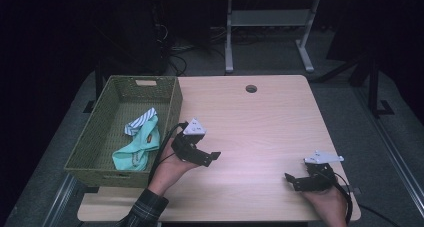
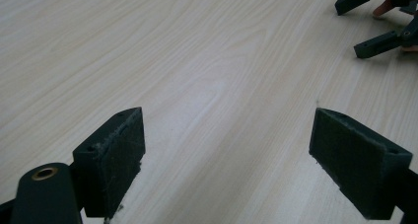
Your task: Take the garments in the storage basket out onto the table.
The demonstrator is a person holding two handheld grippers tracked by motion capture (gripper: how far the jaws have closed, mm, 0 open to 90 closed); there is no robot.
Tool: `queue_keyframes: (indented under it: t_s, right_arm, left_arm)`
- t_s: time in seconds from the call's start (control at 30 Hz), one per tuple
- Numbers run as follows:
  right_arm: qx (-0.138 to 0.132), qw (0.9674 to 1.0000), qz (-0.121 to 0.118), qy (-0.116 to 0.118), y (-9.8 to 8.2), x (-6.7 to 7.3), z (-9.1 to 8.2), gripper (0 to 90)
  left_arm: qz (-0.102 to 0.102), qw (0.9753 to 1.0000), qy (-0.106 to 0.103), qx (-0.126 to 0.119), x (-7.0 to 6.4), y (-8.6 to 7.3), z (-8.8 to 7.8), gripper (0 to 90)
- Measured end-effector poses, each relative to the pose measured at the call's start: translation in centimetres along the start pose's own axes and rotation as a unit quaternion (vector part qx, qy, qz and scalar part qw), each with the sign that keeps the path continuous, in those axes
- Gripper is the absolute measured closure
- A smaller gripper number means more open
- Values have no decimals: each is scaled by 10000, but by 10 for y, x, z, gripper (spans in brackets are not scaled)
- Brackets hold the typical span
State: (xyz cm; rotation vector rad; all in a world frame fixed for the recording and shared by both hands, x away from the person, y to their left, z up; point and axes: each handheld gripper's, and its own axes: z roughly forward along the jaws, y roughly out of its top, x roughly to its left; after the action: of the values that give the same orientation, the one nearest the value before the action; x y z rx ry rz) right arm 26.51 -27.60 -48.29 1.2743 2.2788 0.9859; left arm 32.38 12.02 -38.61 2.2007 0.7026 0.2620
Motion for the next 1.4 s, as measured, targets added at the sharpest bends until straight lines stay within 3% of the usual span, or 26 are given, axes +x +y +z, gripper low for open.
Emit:
queue_keyframes:
  t_s: [0.23, 0.3, 0.4, 0.47, 0.6, 0.73, 0.97, 1.2, 1.4]
  right_arm:
    - [19, 10000, -6, 1, 0, 0, 0, 77]
    - [16, 10000, -5, -5, 0, 0, 0, 77]
    - [20, 10000, -8, -9, 0, 0, 0, 77]
    - [23, 10000, -8, -11, 0, 0, 0, 76]
    - [11, 10000, -27, -10, 0, 0, 0, 75]
    - [14, 10000, -25, -14, 0, 0, 0, 75]
    - [9, 10000, -12, -15, 0, 0, 0, 75]
    - [5, 10000, -9, -12, 0, 0, 0, 75]
    - [4, 10000, -9, -12, 0, 0, 0, 75]
  left_arm:
    - [25, 9999, 44, -139, 10, 7, -15, 133]
    - [45, 10000, 21, -61, 13, 7, -16, 133]
    - [-69, 9998, -137, -138, 16, 8, -17, 133]
    - [-30, 9997, -207, -119, 18, 9, -18, 133]
    - [67, 9997, -209, -61, 21, 13, -21, 134]
    - [-44, 9996, -264, -83, 24, 13, -25, 138]
    - [29, 9999, -96, -30, 32, 10, -38, 143]
    - [-133, 9999, -11, -57, 41, 5, -48, 145]
    - [-147, 9999, 71, -55, 48, 2, -57, 145]
